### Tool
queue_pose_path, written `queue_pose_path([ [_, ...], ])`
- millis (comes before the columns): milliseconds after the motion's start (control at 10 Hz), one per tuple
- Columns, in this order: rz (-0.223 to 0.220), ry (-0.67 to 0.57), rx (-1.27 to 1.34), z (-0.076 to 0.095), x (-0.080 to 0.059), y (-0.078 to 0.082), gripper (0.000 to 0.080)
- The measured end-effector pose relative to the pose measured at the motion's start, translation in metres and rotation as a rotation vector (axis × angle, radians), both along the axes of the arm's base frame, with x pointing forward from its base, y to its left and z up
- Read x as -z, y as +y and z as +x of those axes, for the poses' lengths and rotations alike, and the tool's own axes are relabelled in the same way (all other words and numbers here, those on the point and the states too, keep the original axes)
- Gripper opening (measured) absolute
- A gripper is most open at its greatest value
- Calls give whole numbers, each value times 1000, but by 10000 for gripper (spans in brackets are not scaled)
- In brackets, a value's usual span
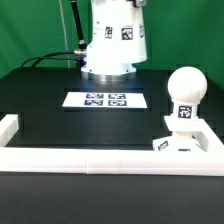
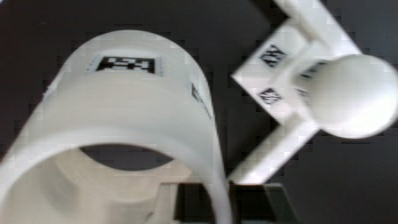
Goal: Assemble lamp
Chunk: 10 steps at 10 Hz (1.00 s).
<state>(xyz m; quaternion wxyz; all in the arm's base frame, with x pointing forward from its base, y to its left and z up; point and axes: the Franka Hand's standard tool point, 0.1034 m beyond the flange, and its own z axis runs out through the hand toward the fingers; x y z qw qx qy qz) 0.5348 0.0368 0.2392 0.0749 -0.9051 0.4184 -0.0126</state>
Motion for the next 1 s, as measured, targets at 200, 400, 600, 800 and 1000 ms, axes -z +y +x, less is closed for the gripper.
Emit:
queue_pose_path([
  [200, 3, 5, 13, 23, -11, 27, 46],
  [400, 2, -2, 7, 30, -15, 29, 46],
  [600, 2, 0, 7, 29, -14, 29, 46],
  [800, 2, 0, 7, 29, -14, 29, 46],
  [1000, 4, -12, 9, 43, -22, 47, 46],
])
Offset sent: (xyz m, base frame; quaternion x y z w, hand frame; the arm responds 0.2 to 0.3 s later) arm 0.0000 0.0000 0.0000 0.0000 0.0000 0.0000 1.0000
